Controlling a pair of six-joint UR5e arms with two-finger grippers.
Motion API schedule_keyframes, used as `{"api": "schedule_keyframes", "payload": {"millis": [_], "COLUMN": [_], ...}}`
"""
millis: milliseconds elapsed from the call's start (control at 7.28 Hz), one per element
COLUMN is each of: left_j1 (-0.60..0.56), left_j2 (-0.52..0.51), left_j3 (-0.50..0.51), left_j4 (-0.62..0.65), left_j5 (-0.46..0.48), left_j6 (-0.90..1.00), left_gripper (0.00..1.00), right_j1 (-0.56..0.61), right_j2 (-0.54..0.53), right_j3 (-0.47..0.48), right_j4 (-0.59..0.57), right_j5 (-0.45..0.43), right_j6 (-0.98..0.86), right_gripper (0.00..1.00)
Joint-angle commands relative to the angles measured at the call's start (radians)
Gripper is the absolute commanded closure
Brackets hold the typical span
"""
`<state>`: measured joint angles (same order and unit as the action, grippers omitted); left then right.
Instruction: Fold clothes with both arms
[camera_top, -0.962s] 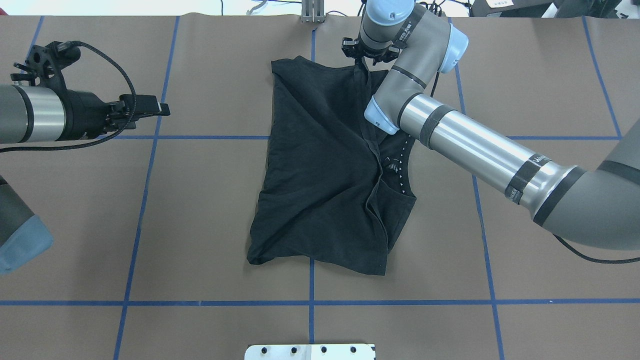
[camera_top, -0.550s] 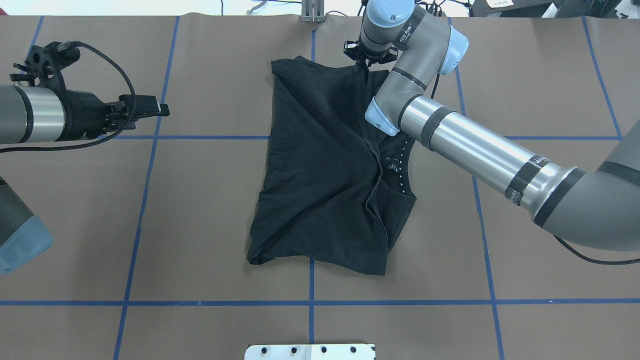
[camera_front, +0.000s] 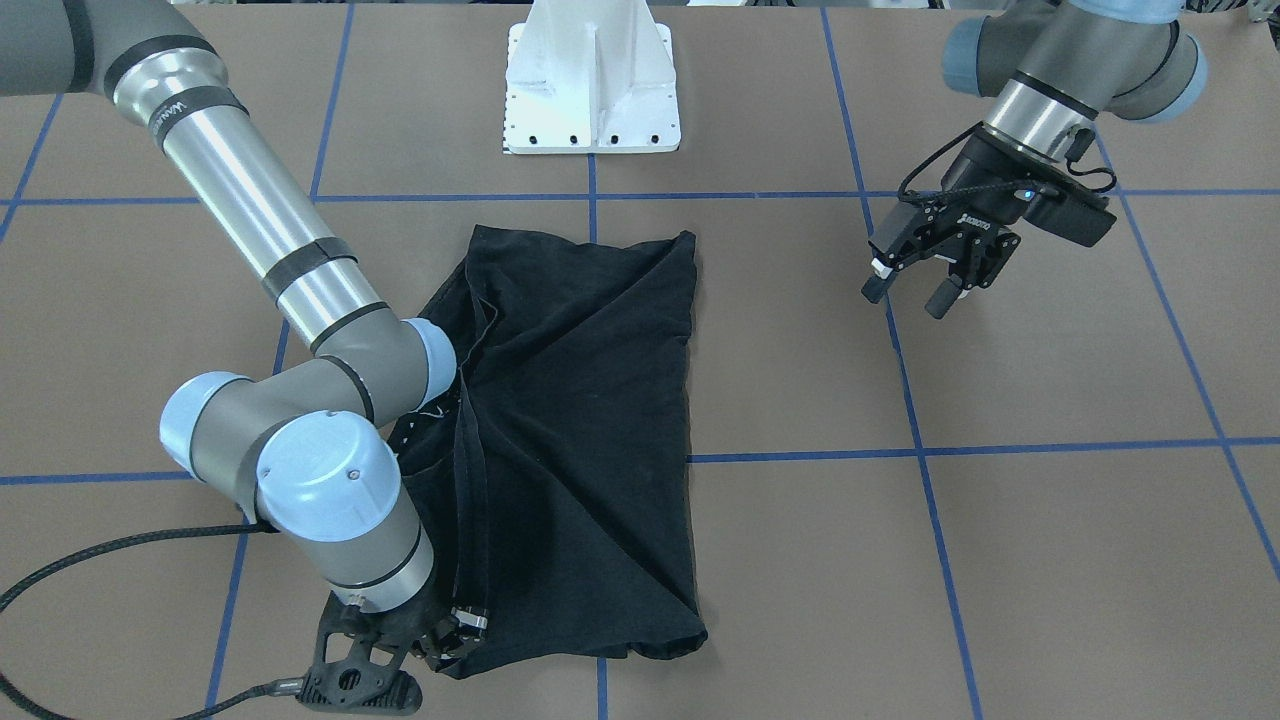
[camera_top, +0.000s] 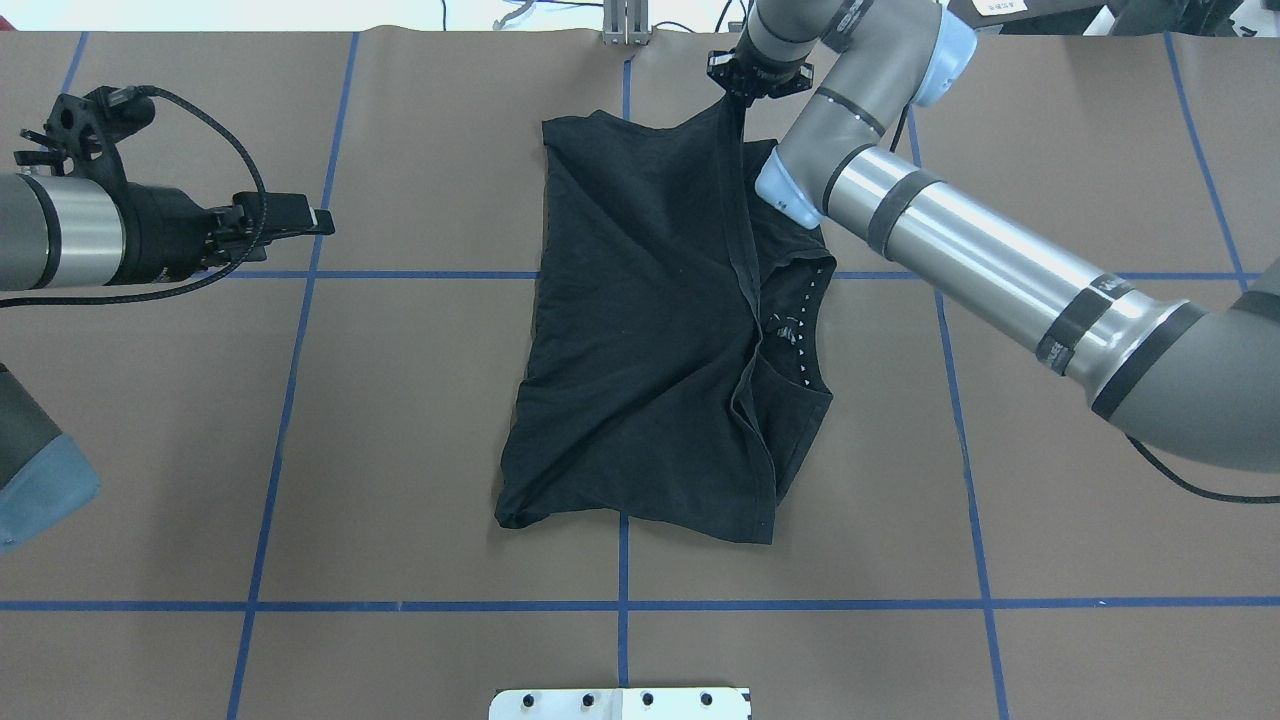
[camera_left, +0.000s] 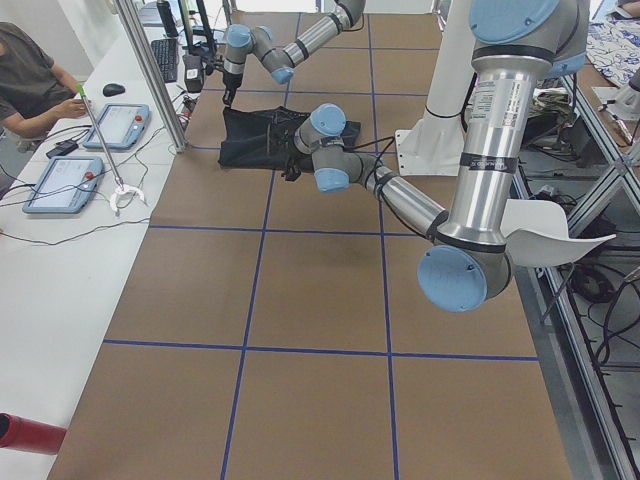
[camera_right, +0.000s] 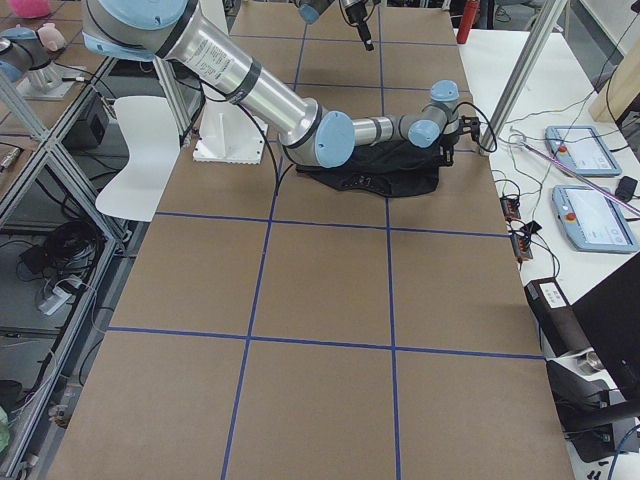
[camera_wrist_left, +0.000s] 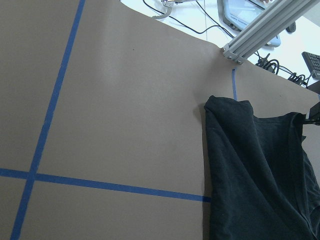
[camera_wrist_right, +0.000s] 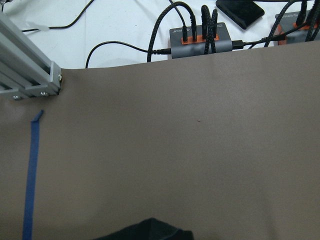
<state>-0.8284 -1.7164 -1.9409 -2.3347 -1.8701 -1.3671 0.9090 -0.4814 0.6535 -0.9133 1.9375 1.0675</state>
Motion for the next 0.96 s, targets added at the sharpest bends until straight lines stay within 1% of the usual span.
{"api": "schedule_keyframes", "payload": {"millis": [0, 275, 825], "left_j1": [0.0, 0.0, 0.0], "left_j2": [0.001, 0.001, 0.001], "left_j3": [-0.001, -0.001, -0.001], "left_j4": [0.0, 0.0, 0.0], "left_j5": [0.0, 0.0, 0.0], "left_j6": [-0.001, -0.001, 0.0], "left_gripper": [0.01, 0.01, 0.01], "right_j1": [0.01, 0.01, 0.025], "right_j2": [-0.047, -0.06, -0.101], "right_j3": [0.006, 0.002, -0.009], "right_j4": [0.061, 0.068, 0.082], "right_j5": [0.023, 0.021, 0.012], "right_j6": [-0.011, -0.018, -0.115], "right_gripper": [1.0, 1.0, 1.0]}}
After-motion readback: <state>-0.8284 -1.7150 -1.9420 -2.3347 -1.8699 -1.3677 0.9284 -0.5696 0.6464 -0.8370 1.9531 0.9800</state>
